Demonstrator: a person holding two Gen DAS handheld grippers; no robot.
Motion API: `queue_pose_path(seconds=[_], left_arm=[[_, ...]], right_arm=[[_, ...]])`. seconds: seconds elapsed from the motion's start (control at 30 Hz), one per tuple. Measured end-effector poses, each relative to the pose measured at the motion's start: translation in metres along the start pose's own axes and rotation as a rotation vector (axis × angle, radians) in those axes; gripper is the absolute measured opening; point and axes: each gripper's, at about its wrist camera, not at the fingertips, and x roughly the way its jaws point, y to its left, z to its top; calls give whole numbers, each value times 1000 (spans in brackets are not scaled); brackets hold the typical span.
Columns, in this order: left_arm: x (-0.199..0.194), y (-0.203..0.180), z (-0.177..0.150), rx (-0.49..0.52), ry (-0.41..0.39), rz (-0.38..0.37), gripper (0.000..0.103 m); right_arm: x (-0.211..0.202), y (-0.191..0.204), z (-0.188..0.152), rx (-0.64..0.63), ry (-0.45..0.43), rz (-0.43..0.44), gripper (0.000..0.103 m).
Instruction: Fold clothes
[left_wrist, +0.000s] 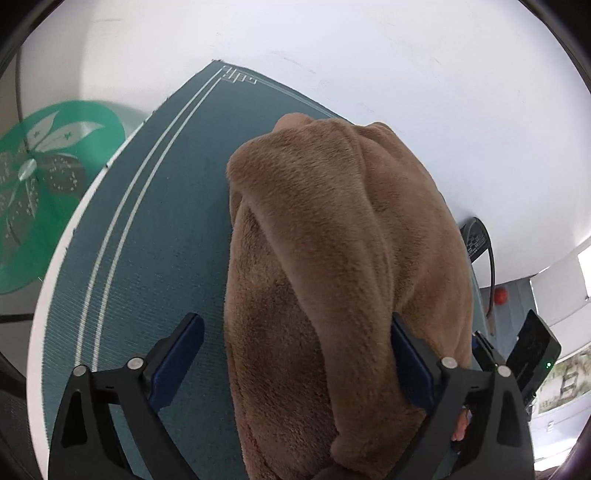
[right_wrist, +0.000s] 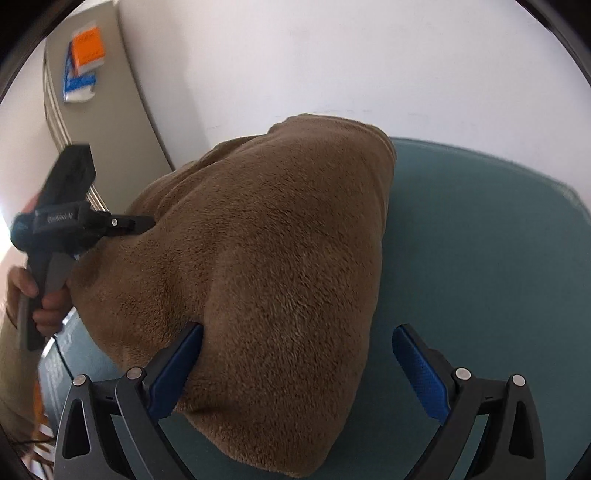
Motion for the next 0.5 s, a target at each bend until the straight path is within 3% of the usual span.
queue_pose_path(seconds=[0.23,0.5], left_arm=[[5,4,-3,-14,2,-10,102],[-2,13,11,-58,-4,-79,103]], right_arm=[[6,-7,6,15,15,21,102],[-10,-21,34,6,1,83,102]])
